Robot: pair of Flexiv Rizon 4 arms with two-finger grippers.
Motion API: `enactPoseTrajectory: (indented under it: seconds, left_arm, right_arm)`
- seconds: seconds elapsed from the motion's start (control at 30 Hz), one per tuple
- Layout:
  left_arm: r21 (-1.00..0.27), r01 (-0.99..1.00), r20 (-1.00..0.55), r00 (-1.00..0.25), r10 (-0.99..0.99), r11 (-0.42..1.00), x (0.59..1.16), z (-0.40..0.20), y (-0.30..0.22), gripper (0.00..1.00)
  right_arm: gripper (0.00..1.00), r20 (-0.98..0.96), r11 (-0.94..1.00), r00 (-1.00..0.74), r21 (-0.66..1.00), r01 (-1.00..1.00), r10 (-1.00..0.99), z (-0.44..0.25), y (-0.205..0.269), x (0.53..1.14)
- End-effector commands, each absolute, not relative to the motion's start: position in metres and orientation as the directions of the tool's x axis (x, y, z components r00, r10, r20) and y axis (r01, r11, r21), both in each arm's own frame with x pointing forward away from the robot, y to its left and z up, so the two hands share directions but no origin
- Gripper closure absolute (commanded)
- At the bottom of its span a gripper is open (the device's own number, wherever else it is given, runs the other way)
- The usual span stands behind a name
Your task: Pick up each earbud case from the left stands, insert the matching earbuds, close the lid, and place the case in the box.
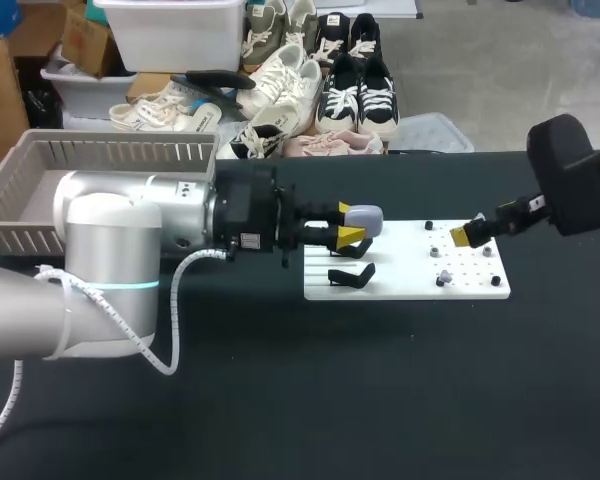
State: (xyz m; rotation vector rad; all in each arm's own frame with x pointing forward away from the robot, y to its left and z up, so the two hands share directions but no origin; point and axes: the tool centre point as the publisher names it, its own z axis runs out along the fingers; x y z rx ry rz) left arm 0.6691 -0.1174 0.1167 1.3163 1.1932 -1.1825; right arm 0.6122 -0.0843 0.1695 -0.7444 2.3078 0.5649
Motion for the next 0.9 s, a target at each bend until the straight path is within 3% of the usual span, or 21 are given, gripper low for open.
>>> enactPoseTrajectory:
  seconds: [0.03, 0.9]
  left_arm:
    - [0.04, 0.998, -0.997, 0.043, 0.061, -0.053, 0.668, 0.114, -0.116, 1.0]
    - [0.017, 0.997, -0.998, 0.022, 0.066, -0.072, 0.666, 0.109, -0.119, 1.0]
  right_arm:
    - [0.0, -0.676, 0.802, -0.64, 0.12, -0.586, -0.366, 0.166, -0.071, 0.613]
    - [0.0, -0.638, 0.787, -0.627, 0.052, -0.615, -0.447, 0.16, -0.035, 0.622]
